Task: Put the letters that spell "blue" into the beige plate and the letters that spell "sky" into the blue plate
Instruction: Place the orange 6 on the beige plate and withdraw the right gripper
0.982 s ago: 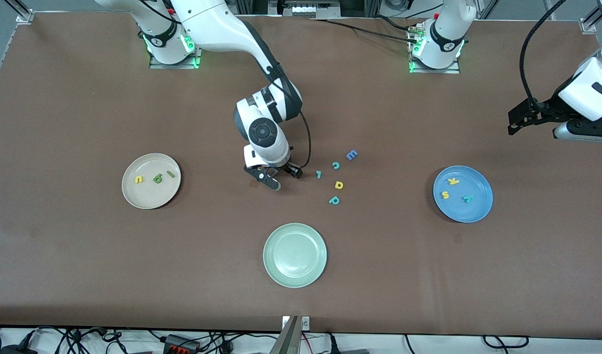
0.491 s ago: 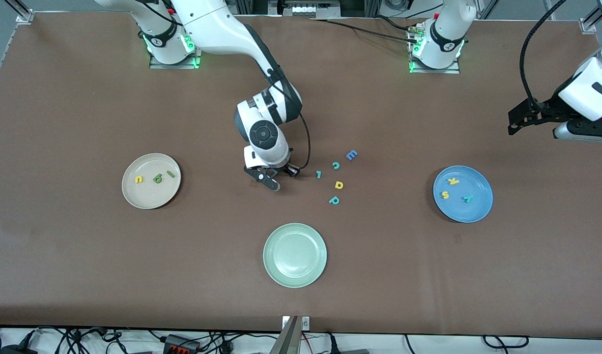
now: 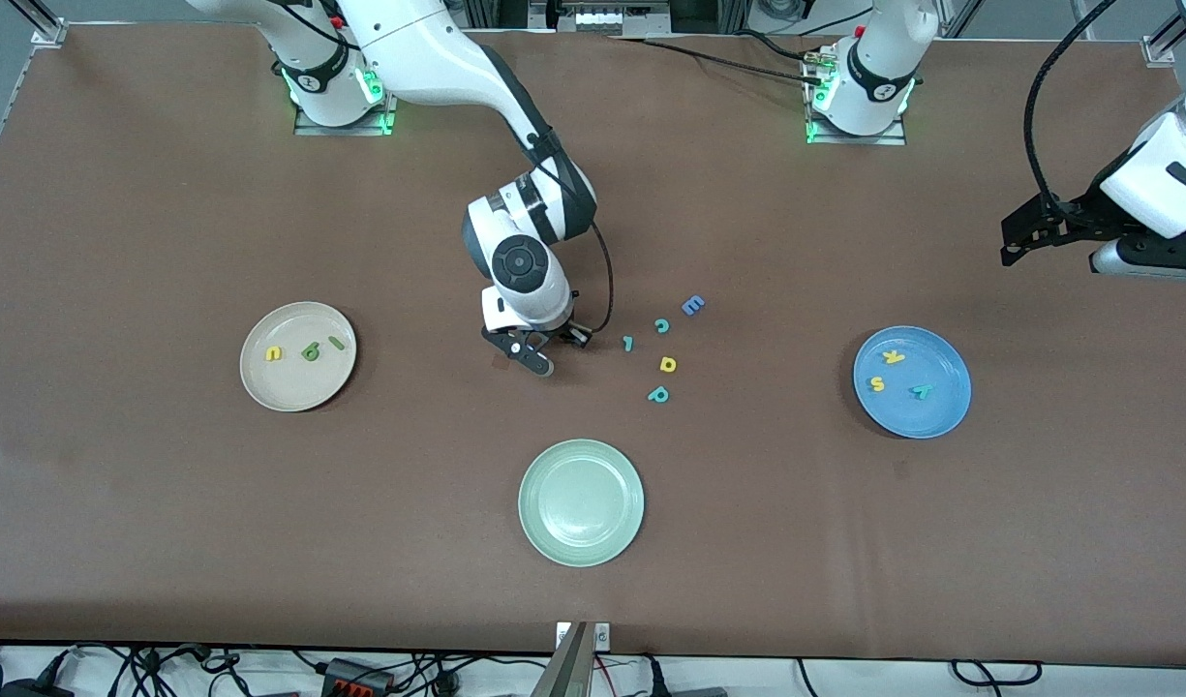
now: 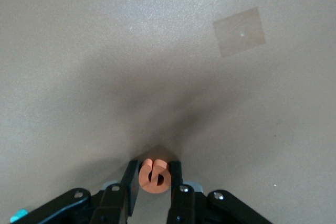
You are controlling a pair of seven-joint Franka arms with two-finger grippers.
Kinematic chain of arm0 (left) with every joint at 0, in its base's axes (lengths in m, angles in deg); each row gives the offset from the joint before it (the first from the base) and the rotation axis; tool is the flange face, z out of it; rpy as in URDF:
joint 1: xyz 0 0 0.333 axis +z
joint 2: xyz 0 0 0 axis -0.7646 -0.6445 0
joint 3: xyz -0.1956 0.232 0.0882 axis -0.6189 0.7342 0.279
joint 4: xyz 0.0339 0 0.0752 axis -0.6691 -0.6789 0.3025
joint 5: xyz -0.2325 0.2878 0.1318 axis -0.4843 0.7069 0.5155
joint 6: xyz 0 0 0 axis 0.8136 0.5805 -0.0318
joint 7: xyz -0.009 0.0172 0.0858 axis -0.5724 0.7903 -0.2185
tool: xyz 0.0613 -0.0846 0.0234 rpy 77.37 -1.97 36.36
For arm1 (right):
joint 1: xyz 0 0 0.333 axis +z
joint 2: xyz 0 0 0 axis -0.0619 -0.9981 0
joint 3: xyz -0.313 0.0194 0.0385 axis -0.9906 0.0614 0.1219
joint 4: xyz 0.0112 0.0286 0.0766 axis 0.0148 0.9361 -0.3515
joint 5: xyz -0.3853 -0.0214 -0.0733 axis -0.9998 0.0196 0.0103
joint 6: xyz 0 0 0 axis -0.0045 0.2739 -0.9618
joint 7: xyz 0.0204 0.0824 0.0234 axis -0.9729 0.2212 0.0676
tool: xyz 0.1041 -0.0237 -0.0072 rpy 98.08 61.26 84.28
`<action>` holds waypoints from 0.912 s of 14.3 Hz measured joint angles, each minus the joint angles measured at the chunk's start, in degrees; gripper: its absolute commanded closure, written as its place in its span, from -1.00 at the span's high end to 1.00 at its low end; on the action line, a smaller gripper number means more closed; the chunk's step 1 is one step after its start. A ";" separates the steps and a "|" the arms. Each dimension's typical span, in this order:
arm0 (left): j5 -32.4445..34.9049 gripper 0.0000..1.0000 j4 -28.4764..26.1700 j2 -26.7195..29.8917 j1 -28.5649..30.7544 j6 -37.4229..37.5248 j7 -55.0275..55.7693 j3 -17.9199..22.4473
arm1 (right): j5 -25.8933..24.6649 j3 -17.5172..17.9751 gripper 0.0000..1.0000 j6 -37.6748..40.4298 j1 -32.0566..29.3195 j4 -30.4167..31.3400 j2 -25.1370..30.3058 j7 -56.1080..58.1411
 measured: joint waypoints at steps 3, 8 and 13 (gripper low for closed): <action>0.00 1.00 0.00 0.00 0.00 0.00 0.00 0.00 | -0.01 -0.09 -0.65 -0.02 0.02 0.00 0.02 0.00; 0.00 1.00 0.00 0.00 0.00 0.03 0.00 0.00 | -0.64 -8.97 -0.65 5.83 -0.04 -0.76 1.04 9.30; 0.00 1.00 0.00 0.00 -0.01 0.04 0.00 -0.01 | -0.67 -21.03 -0.65 18.68 -3.56 -0.47 3.32 31.77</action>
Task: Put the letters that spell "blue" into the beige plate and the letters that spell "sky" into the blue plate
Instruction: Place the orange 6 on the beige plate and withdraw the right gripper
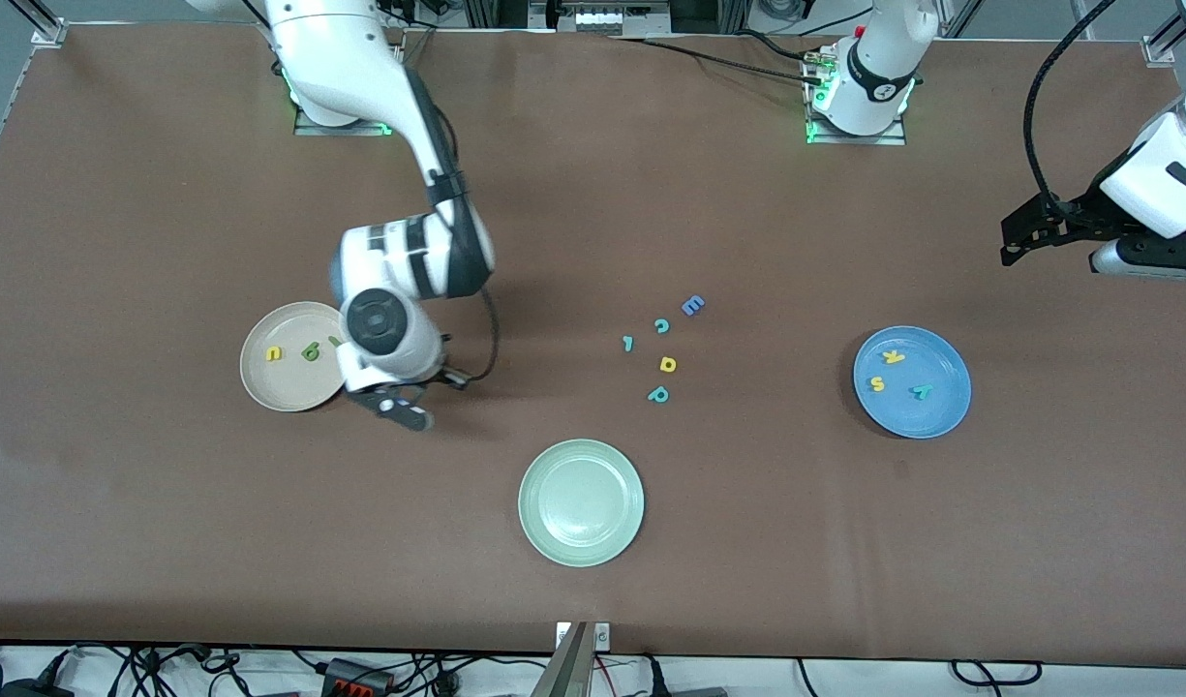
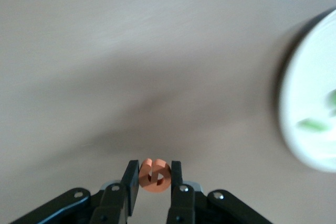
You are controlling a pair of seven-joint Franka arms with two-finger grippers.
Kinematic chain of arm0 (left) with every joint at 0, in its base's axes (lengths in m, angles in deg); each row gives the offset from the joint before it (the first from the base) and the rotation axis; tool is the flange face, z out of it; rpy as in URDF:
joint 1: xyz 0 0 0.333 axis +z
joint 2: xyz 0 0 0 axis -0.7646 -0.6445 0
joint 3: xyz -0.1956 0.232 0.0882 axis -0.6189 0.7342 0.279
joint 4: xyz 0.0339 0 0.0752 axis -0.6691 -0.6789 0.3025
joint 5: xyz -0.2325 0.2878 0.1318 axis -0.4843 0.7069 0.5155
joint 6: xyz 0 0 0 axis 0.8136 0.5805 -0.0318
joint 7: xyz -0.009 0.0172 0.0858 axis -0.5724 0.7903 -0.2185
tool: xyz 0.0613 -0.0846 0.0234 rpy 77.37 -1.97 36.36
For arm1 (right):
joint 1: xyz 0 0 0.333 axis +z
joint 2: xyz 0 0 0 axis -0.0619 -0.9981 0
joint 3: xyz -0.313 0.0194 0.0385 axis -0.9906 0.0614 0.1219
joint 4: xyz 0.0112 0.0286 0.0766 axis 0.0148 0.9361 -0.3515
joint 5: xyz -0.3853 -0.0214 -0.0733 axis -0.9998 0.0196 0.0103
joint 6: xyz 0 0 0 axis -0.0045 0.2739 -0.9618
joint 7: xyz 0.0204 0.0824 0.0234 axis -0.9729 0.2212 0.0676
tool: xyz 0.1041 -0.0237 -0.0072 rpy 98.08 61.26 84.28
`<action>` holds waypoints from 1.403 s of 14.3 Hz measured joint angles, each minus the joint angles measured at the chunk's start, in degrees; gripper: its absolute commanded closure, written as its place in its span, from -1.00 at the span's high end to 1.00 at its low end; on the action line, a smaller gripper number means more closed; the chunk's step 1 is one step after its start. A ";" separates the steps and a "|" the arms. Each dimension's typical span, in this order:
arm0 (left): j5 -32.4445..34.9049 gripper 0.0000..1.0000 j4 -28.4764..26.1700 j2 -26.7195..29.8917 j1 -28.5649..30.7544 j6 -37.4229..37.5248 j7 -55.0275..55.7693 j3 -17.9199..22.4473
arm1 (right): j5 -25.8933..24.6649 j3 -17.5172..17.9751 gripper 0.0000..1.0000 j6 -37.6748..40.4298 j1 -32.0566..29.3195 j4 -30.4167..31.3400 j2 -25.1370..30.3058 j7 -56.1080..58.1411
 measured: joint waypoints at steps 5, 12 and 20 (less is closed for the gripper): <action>0.00 1.00 0.01 0.00 -0.02 0.00 0.00 -0.26 | 0.00 -0.81 -0.63 3.38 -11.51 5.28 1.51 23.07; 0.00 1.00 0.02 0.00 -0.02 0.00 0.00 -0.26 | 0.01 -0.25 1.00 3.52 -13.26 10.24 2.88 27.03; 0.00 1.00 0.06 0.00 -0.02 0.00 0.00 -0.31 | -0.01 -7.18 1.00 18.39 -13.30 -3.79 9.42 27.25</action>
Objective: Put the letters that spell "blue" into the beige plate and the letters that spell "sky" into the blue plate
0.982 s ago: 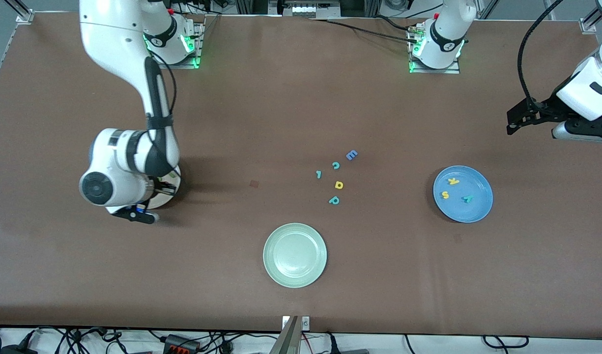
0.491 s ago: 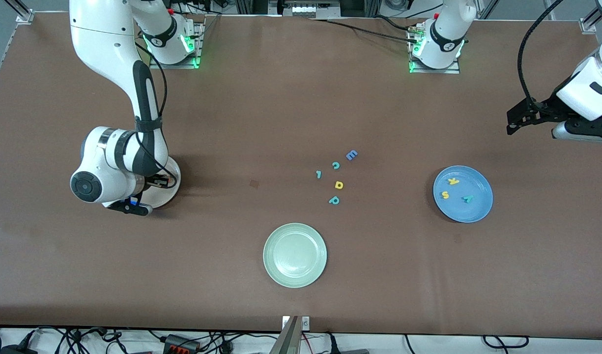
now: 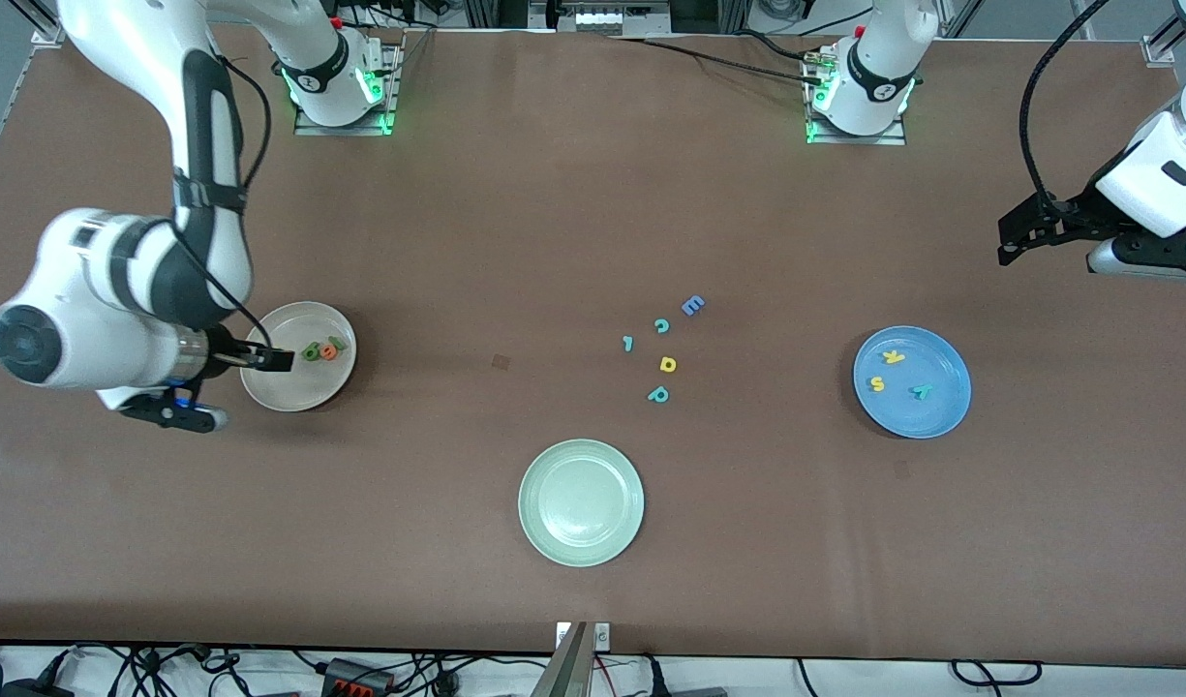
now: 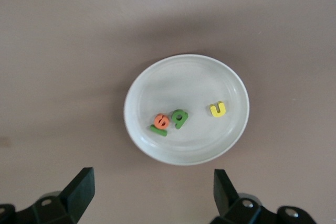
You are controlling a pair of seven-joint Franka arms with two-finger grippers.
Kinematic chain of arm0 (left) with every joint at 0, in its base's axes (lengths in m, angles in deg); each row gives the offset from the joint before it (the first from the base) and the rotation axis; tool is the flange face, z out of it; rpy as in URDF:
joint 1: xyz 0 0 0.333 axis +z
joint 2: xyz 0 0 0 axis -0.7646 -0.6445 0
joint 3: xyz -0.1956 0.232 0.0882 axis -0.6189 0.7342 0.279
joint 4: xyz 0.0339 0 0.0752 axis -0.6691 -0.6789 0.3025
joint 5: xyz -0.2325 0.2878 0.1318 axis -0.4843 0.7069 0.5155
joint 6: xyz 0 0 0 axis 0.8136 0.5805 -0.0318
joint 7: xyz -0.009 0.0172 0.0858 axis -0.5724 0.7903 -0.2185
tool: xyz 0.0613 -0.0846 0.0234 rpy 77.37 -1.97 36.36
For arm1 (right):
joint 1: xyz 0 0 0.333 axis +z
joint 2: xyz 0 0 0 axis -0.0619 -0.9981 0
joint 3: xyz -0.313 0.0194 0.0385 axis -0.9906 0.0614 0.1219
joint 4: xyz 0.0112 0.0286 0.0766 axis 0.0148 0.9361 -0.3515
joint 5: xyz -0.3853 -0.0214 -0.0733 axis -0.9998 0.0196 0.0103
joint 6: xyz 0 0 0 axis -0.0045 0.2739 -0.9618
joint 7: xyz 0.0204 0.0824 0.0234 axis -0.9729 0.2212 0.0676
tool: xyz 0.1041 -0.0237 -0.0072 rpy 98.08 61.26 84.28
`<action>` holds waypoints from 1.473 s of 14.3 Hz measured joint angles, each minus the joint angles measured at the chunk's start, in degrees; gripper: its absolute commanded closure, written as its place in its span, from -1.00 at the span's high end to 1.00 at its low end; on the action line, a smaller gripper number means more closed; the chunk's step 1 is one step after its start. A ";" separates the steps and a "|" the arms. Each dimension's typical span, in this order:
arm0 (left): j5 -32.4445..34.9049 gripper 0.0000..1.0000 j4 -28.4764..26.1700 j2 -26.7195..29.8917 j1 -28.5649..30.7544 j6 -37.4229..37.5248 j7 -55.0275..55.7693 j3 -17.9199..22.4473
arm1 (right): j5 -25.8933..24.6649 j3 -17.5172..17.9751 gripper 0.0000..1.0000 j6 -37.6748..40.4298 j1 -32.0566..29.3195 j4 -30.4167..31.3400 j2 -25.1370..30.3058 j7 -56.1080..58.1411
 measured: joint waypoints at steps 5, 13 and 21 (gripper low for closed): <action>0.00 1.00 0.01 0.00 0.00 0.00 0.00 0.00 | 0.03 -2.45 1.00 5.41 -0.26 -7.04 0.45 0.00; 0.00 1.00 0.01 0.00 0.00 0.00 0.00 -0.01 | -6.79 12.19 1.00 4.38 -8.46 -11.28 5.05 -0.69; 0.00 1.00 0.01 0.00 0.01 0.00 0.01 0.01 | -18.38 34.38 1.00 4.59 -34.51 -12.06 15.85 3.24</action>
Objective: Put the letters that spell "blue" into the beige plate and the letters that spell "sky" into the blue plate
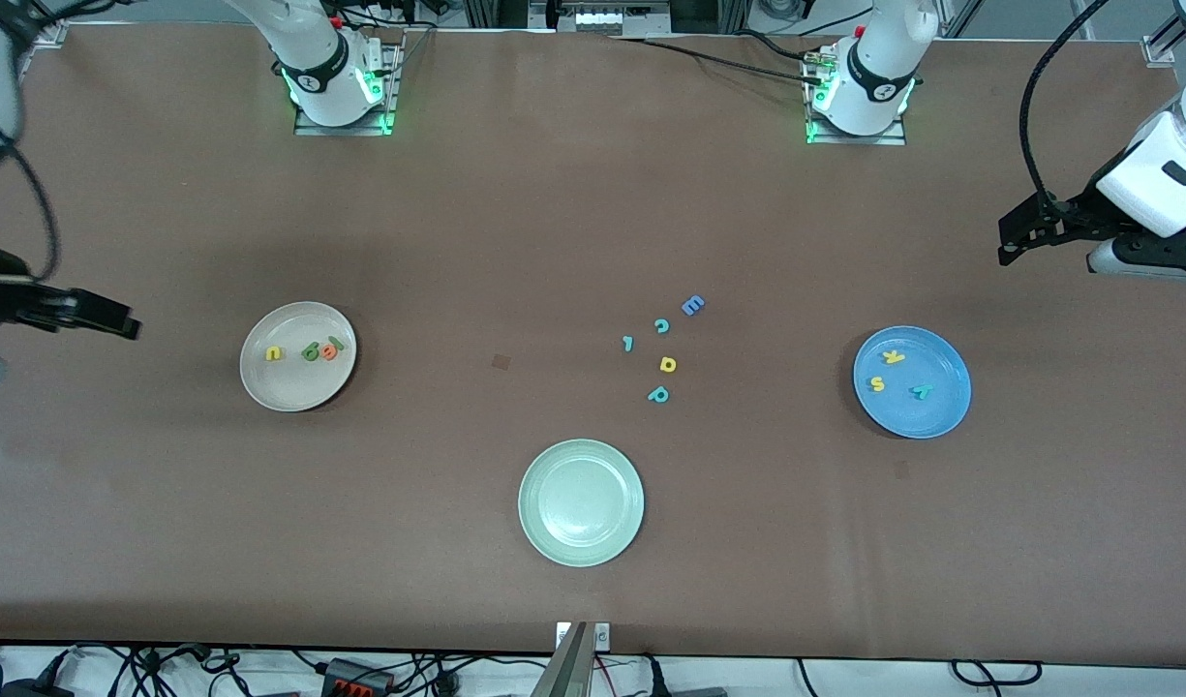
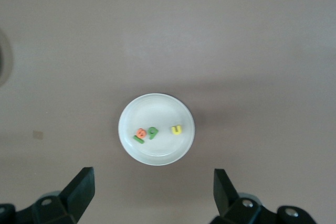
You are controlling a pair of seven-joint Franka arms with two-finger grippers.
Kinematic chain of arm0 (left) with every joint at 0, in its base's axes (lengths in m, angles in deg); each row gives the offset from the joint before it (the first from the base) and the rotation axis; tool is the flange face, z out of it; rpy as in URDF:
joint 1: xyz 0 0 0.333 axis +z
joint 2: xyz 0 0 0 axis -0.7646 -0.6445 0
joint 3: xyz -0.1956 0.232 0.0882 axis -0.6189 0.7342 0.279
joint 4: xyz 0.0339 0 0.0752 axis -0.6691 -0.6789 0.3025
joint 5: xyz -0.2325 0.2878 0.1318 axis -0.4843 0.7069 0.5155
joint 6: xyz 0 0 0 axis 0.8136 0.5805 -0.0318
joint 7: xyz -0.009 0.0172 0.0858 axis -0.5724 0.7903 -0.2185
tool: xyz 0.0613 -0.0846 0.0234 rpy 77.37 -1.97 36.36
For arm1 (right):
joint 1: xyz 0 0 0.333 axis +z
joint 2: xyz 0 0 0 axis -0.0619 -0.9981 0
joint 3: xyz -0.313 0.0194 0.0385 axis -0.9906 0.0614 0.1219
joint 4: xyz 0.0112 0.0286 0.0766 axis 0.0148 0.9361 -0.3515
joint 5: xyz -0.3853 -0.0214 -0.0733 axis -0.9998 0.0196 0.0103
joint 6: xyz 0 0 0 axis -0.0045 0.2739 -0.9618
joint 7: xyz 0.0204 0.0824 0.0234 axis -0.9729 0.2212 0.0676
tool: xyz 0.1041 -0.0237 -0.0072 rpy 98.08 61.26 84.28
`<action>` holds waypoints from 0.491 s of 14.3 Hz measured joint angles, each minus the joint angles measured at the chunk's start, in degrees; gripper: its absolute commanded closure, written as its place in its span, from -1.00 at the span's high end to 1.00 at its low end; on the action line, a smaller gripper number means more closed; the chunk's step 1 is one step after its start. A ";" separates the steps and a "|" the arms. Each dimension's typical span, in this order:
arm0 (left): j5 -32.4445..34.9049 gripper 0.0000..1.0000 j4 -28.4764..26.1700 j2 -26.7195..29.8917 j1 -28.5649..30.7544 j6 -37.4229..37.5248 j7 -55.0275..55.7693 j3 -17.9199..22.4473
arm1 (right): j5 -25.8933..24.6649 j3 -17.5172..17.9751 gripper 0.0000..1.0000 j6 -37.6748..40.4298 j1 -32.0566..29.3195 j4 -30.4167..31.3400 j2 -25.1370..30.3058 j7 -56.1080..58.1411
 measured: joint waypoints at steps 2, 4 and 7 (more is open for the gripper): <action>0.00 1.00 0.00 0.00 0.00 0.00 0.00 0.00 | -0.39 1.94 1.00 0.04 -3.26 0.08 1.35 2.02; 0.00 1.00 0.00 0.00 0.00 0.00 0.04 0.00 | -2.10 5.07 1.00 0.06 -5.03 0.40 2.31 2.07; 0.00 1.00 0.00 0.00 0.00 0.00 0.06 0.00 | -3.45 8.31 1.00 0.14 -6.16 0.97 3.17 2.06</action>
